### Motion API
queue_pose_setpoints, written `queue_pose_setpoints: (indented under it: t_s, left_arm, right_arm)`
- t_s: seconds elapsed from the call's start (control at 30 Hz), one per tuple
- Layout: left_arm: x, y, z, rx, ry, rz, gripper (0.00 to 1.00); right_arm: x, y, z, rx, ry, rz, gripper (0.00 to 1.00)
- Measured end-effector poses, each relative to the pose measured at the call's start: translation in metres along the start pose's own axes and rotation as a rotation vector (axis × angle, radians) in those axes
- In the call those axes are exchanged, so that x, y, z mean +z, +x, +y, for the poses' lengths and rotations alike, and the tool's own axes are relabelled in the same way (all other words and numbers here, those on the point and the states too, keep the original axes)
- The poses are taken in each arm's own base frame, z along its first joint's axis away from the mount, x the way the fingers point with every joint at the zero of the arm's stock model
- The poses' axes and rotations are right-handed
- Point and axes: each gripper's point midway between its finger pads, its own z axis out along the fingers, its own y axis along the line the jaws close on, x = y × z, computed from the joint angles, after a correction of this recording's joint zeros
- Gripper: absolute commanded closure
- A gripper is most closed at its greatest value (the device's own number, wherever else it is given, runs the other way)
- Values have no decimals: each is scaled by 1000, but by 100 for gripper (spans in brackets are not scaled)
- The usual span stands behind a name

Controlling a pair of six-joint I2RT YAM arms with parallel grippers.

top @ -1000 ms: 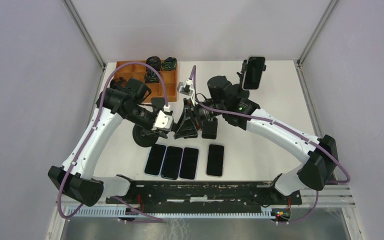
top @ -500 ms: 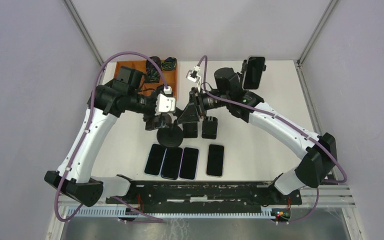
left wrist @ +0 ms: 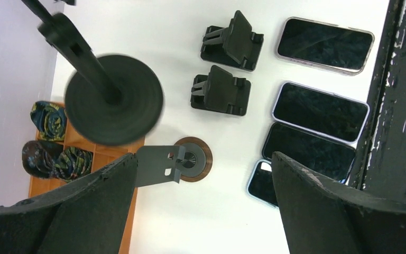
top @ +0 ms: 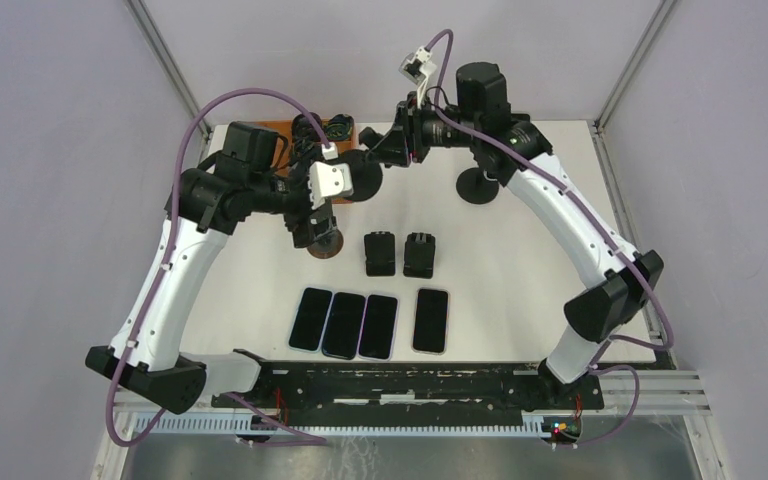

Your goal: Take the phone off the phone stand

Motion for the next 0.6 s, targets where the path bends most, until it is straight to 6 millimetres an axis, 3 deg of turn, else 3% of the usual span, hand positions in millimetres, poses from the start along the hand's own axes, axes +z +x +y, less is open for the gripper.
queue_pose_setpoints:
  t_s: [0.13, 0.33, 0.5, 0.6]
  left_arm:
    - [0, -2, 5, -73, -34, -2, 0]
    - [1, -4, 13, -169, -84, -7, 0]
    - [8, 3, 14, -210, -97, -1, 0]
    - [14, 10, 10, -230, -82, 14, 0]
  right_arm:
    - [7, 0, -54, -6, 127, 13, 100]
    - [25, 52, -148, 91, 275, 122, 100]
    - [38, 92, -191, 173, 310, 194, 100]
    - [40, 104, -201, 195, 318, 213, 100]
